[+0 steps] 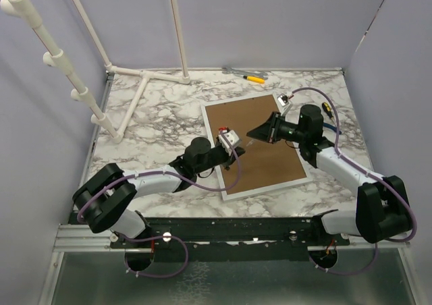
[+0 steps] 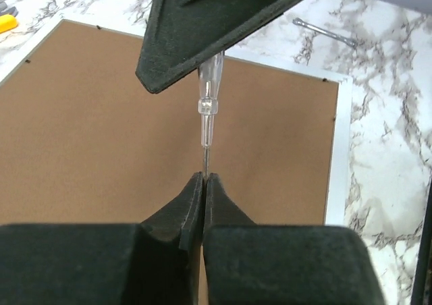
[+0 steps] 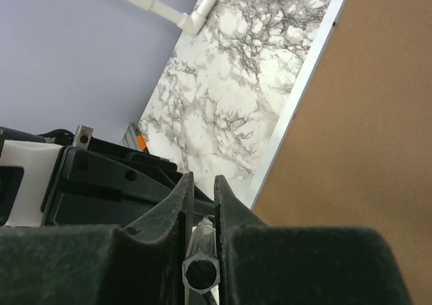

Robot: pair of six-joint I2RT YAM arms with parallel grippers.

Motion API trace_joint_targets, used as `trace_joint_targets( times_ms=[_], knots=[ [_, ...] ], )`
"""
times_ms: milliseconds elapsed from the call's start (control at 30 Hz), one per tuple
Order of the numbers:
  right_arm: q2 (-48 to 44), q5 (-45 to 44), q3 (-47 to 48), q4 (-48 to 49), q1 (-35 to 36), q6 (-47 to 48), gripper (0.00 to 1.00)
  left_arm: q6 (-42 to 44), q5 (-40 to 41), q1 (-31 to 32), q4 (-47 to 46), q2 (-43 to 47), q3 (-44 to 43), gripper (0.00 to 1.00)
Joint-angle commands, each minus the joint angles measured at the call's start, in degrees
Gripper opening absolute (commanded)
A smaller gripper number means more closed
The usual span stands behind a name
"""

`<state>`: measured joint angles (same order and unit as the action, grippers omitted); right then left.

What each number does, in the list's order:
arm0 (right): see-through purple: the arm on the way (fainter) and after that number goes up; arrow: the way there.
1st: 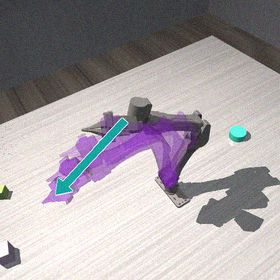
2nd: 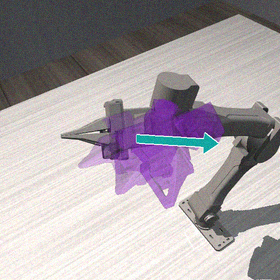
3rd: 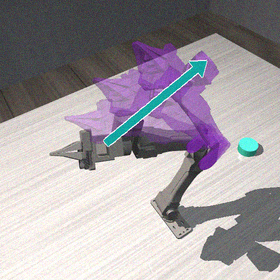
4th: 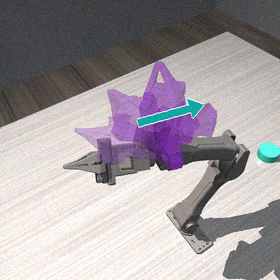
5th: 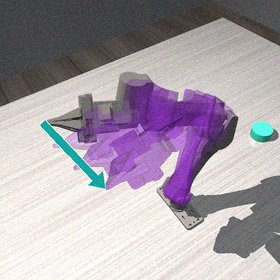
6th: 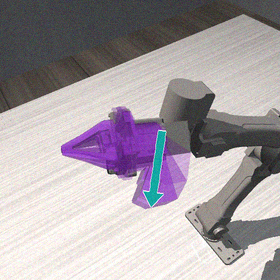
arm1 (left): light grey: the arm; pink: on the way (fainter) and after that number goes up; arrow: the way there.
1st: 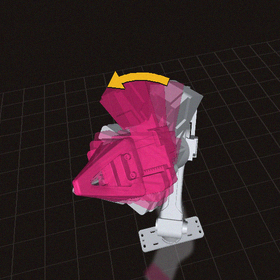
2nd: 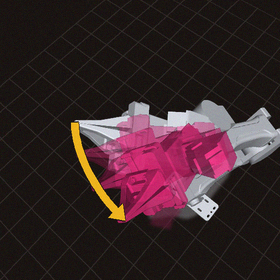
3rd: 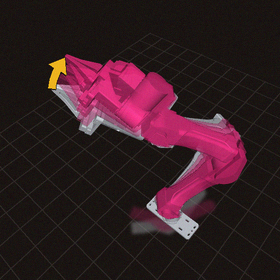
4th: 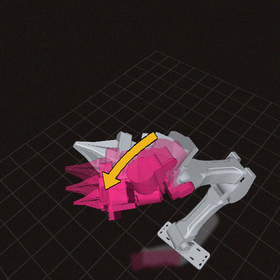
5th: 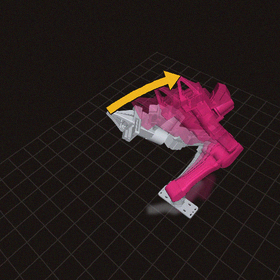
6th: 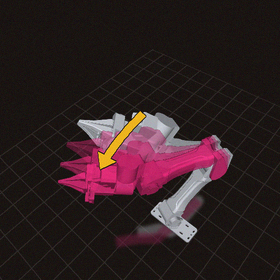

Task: Take the photo out of the frame
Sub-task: Adjust the screwdriver.

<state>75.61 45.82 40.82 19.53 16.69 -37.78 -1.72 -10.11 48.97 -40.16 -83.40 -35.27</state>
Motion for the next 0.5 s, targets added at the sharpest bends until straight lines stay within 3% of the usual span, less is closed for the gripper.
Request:
trace_joint_targets(
  times_ms=[0,100,167,333,467],
  knots=[
    [-1.6,3.1,0.2,-4.4,0.0,2.2,0.11,9.4,-6.0,0.2,0.5,-1.1,-1.0,0.00],
    [-2.8,2.8,1.8,-13.1,0.0,6.8,0.45,15.6,-6.9,0.3,4.0,0.0,-0.4,0.00],
    [-3.6,2.7,3.2,-21.1,0.0,10.5,0.58,18.6,-8.9,0.3,5.7,0.5,0.2,0.00],
    [-6.0,4.1,5.0,-35.2,0.0,16.9,0.74,23.2,-15.6,0.4,10.1,0.0,0.5,0.00],
    [-7.3,5.2,4.4,-39.7,0.0,16.6,0.75,26.3,-18.2,0.5,10.7,1.4,2.4,0.00]
  ],
)
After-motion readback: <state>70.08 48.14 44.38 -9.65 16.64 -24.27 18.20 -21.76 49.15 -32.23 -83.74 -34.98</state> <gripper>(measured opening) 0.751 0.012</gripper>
